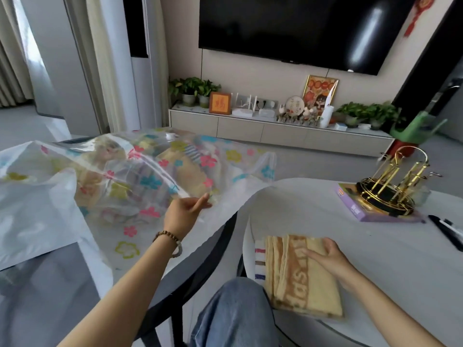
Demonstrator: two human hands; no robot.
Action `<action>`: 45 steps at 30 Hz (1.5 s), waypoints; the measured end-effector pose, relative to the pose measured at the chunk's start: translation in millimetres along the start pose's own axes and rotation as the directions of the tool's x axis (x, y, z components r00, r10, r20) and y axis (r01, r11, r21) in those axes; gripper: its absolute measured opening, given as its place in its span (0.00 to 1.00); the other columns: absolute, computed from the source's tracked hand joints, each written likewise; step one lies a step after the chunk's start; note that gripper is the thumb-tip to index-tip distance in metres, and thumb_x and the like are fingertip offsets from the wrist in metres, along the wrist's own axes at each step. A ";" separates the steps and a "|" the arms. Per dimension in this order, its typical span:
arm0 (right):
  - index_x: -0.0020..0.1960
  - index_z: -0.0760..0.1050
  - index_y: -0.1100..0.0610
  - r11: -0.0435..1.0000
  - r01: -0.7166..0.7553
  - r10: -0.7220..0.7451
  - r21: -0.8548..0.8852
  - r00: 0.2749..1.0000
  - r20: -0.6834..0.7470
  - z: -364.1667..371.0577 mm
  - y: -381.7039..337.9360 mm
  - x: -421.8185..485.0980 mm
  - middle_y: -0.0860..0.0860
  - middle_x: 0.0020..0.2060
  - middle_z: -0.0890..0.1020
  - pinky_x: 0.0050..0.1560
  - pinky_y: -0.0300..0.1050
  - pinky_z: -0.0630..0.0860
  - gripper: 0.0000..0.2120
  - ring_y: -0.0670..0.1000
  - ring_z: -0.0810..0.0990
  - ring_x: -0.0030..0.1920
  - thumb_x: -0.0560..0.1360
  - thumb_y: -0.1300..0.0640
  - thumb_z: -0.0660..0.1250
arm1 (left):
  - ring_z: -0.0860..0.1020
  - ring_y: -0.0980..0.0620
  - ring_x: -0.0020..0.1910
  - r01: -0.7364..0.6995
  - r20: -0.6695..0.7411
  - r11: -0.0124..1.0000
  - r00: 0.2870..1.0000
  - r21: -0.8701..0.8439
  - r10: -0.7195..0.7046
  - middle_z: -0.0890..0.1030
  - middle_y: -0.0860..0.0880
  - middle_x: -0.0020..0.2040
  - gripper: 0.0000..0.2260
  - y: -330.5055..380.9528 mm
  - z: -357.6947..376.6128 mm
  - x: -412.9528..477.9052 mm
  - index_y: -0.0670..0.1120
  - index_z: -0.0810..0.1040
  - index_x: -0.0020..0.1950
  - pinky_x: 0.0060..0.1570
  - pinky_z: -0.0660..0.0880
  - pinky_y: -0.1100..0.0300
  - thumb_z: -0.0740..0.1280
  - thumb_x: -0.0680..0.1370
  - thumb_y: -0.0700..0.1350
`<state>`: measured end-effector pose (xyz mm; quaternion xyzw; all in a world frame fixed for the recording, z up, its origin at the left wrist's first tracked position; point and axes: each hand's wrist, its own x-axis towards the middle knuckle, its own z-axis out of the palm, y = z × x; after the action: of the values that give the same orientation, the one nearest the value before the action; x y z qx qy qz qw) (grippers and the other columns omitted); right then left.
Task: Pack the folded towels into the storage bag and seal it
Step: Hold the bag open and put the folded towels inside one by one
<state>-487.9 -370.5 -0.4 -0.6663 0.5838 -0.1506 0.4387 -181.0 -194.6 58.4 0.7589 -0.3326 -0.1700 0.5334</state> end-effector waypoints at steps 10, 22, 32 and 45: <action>0.59 0.74 0.68 0.982 -0.156 0.159 -0.109 0.987 0.016 -6.1 10.1 7.4 0.62 0.54 0.81 0.52 0.50 0.76 0.27 0.60 0.80 0.54 0.68 0.53 0.75 | 0.78 0.52 0.39 0.025 0.009 0.999 1.000 -0.020 -0.025 0.83 0.51 0.36 0.14 -9.4 12.6 -0.2 0.52 0.84 0.37 0.44 0.72 0.59 0.64 0.74 0.58; 0.59 0.73 0.66 0.941 -0.204 0.170 0.271 0.975 0.142 -9.7 12.3 -13.5 0.57 0.42 0.81 0.37 0.46 0.76 0.23 0.55 0.80 0.42 0.67 0.60 0.76 | 0.79 0.54 0.43 0.029 0.016 0.999 0.999 -0.039 -0.029 0.82 0.57 0.37 0.13 -5.6 9.4 -4.3 0.54 0.82 0.34 0.49 0.74 0.58 0.64 0.75 0.57; 0.61 0.76 0.55 0.888 0.098 -0.234 0.449 0.937 0.258 -2.5 -84.7 -56.7 0.53 0.53 0.85 0.54 0.49 0.78 0.42 0.52 0.83 0.54 0.51 0.43 0.82 | 0.72 0.65 0.23 -0.084 -0.048 0.963 0.996 -0.255 0.074 0.84 0.57 0.31 0.09 42.9 -51.2 -3.9 0.49 0.82 0.44 0.30 0.71 0.69 0.64 0.77 0.50; 0.55 0.78 0.57 0.917 -0.035 -0.304 0.396 0.580 0.756 172.3 -247.9 -77.8 0.54 0.50 0.84 0.50 0.48 0.80 0.11 0.53 0.83 0.50 0.73 0.57 0.69 | 0.73 0.65 0.24 -0.264 -0.235 0.926 0.951 -0.271 0.202 0.85 0.58 0.36 0.07 103.0 -187.8 -15.7 0.53 0.81 0.45 0.27 0.68 0.72 0.64 0.76 0.51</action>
<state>-226.2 -245.8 114.2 -0.6097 0.2291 0.0264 0.7584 -110.6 -74.7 222.1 0.6377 -0.3350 -0.0753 0.6895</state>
